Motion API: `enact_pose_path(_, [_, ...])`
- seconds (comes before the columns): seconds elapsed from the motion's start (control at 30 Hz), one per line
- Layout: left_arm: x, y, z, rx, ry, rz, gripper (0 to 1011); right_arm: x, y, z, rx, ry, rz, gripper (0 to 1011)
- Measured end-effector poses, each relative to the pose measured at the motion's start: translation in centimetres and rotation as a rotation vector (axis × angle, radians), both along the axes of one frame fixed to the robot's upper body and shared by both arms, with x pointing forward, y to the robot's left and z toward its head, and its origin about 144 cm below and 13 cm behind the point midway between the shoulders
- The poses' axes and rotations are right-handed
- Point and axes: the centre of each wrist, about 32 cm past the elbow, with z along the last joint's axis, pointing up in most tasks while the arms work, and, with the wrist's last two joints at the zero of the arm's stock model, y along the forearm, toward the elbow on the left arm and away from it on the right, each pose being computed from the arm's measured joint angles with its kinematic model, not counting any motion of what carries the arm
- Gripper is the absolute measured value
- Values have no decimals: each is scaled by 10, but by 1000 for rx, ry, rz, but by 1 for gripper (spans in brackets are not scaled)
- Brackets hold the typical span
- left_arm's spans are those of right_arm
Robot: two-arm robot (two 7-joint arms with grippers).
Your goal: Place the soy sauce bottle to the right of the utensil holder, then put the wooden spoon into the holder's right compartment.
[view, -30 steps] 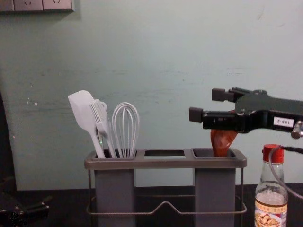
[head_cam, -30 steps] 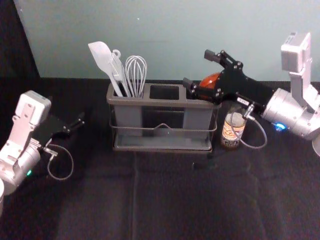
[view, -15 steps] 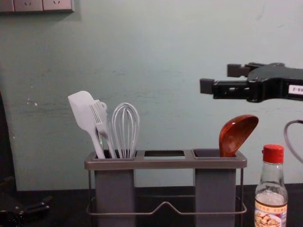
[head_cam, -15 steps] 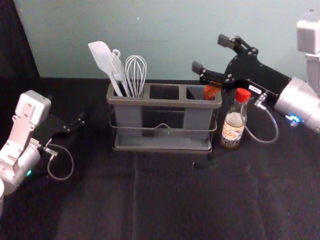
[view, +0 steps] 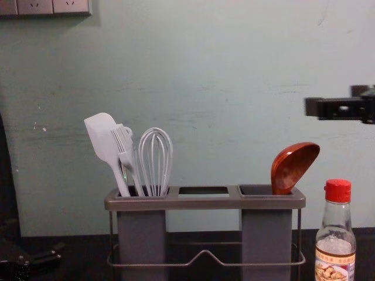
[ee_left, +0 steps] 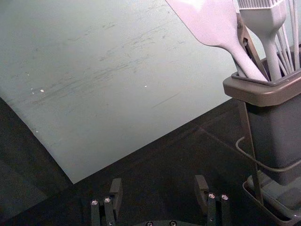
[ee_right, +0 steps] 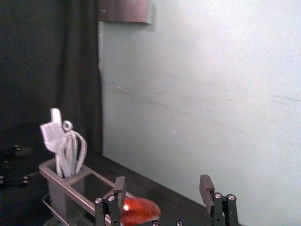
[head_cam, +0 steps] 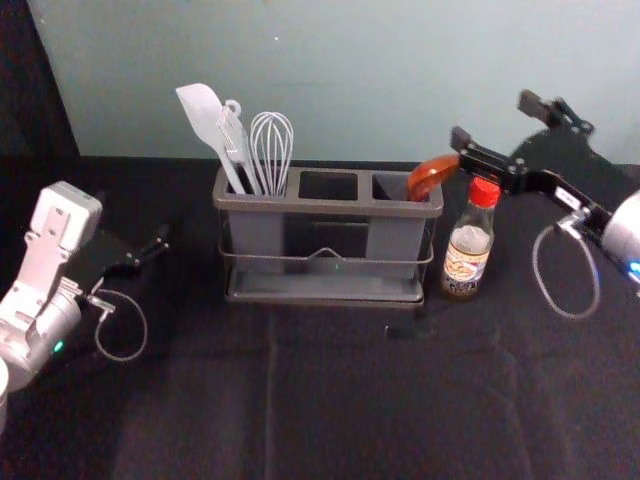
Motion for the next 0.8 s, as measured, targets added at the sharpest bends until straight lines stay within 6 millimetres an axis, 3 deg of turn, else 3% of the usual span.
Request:
enact_pose_path(0.2, [0,0,0,0,0,0,1005,-21,-6,-10,17,17,-100,1004])
enact_pose_path(0.8, [0,0,0,0,0,0,1005,-67,-16,-74,76,-54,-238,1004])
